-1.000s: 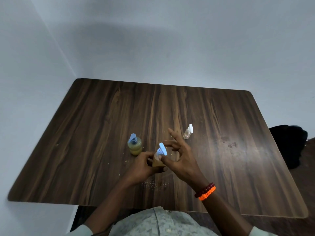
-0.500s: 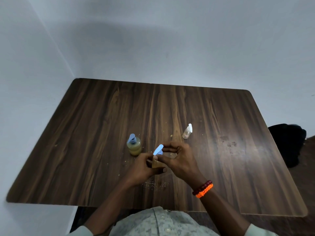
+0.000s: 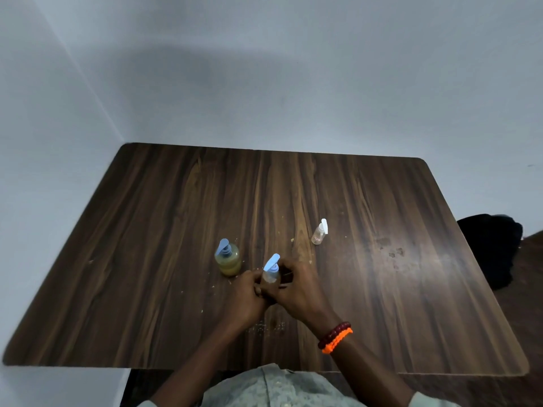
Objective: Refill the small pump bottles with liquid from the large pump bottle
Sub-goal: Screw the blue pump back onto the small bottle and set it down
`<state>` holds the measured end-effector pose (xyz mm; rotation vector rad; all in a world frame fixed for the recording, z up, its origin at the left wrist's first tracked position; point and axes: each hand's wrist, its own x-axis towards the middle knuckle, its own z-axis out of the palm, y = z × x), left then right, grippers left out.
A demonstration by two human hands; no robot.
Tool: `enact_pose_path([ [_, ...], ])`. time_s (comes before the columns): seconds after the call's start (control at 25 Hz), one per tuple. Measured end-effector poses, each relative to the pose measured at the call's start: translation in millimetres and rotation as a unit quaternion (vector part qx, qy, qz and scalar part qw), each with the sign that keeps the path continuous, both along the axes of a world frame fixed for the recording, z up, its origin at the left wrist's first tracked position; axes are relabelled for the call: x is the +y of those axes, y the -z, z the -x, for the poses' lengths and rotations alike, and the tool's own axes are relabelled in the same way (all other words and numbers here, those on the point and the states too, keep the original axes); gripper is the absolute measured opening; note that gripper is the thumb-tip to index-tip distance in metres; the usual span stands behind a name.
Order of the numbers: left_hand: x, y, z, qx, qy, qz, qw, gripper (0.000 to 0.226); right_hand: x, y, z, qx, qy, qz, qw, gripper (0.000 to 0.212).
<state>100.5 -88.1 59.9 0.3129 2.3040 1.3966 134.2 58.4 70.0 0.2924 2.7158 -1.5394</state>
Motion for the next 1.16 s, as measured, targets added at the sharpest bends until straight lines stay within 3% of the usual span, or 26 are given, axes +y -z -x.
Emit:
enact_pose_path([
  [0.2,-7.3,10.8,5.4,-0.042,-0.020,-0.007,0.999,0.054,0.6,27.6,16.3,-0.006,0.039,0.002,0.999,0.013],
  [0.32,-9.6,16.3,6.3,-0.065,-0.009,0.020,0.998,0.041,19.6,41.4,43.4,0.001,0.065,-0.016,0.998,0.025],
  [0.56,-18.0,19.8,8.6,-0.118,-0.017,0.060,0.991,0.042,37.2,65.4,88.5,-0.026,0.032,-0.063,0.997,0.010],
  [0.92,-22.8,28.2,17.6,-0.134,-0.042,0.068,0.988,0.043,33.9,89.5,106.0,-0.107,-0.002,-0.043,0.993,0.033],
  [1.08,-19.7,29.3,20.0,-0.139,-0.042,0.073,0.987,0.046,32.7,92.0,105.8,-0.103,-0.003,-0.055,0.993,0.035],
  [1.16,-18.9,31.4,19.8,-0.142,-0.036,0.076,0.986,0.047,35.1,92.0,98.3,-0.100,-0.028,-0.095,0.990,0.058],
])
